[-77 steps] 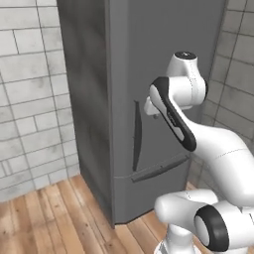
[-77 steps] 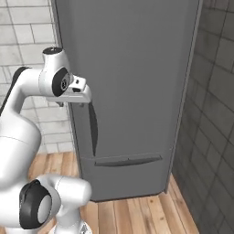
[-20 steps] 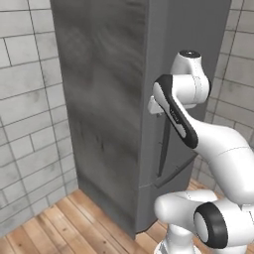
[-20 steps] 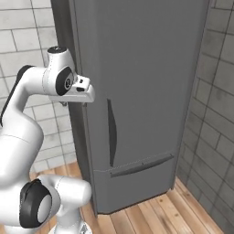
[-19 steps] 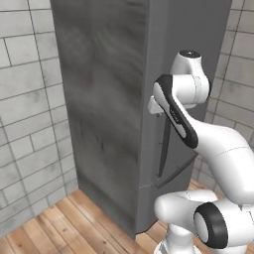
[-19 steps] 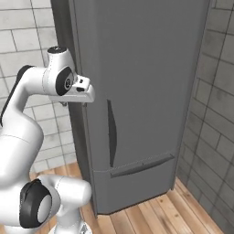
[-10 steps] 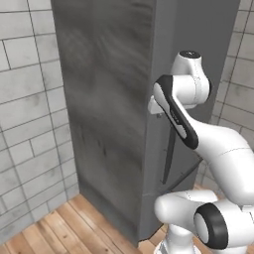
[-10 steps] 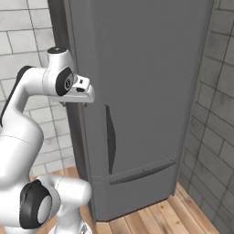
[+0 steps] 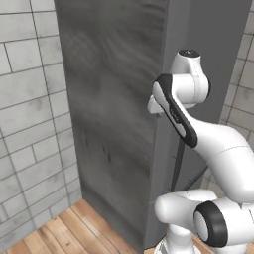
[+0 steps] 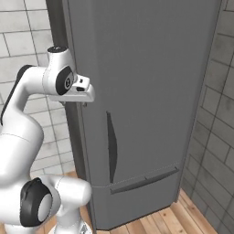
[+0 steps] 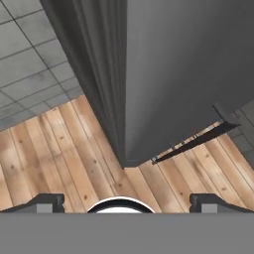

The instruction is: Gather the lemon and lime from the fridge and place them on a tray on the dining counter. Then gather the steak and chicken drumstick from the fridge and place them on the other tray.

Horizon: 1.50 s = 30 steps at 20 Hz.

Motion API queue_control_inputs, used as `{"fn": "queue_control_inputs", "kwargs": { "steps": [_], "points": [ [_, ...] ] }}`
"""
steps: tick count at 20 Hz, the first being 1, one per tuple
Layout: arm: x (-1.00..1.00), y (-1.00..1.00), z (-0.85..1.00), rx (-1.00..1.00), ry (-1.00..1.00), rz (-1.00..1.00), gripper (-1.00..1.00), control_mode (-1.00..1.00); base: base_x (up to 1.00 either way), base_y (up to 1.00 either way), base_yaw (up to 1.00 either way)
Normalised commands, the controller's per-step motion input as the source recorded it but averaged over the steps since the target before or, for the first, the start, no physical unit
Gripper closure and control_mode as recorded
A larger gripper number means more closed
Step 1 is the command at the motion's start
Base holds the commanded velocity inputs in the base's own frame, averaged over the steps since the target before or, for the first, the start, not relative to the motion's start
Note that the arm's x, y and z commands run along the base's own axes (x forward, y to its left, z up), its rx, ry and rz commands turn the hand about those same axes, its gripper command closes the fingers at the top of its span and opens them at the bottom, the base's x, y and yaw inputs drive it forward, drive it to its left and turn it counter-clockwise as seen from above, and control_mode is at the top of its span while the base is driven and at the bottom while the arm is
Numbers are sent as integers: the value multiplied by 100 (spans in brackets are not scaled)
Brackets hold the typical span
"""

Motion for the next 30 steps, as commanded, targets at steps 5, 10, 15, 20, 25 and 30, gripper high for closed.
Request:
{"fn": "queue_control_inputs", "kwargs": {
  "steps": [5, 10, 15, 20, 25, 30],
  "points": [
    [-19, -29, -1, 1, -18, 0, -100, -100, 2, 0, 0],
    [-69, -72, -18, 4, -31, 0, -100, -100, 0, 0, 0],
    [-29, -57, -36, 7, -27, 2, -100, -100, 0, 0, 0],
    [5, -35, -41, 10, -26, 17, -100, -100, 0, 0, 0],
    [19, -27, -39, 11, -22, 17, -100, -100, 0, 0, 0],
    [17, -32, -35, 14, -23, 20, -100, -100, 0, 0, 0]
  ]
}}
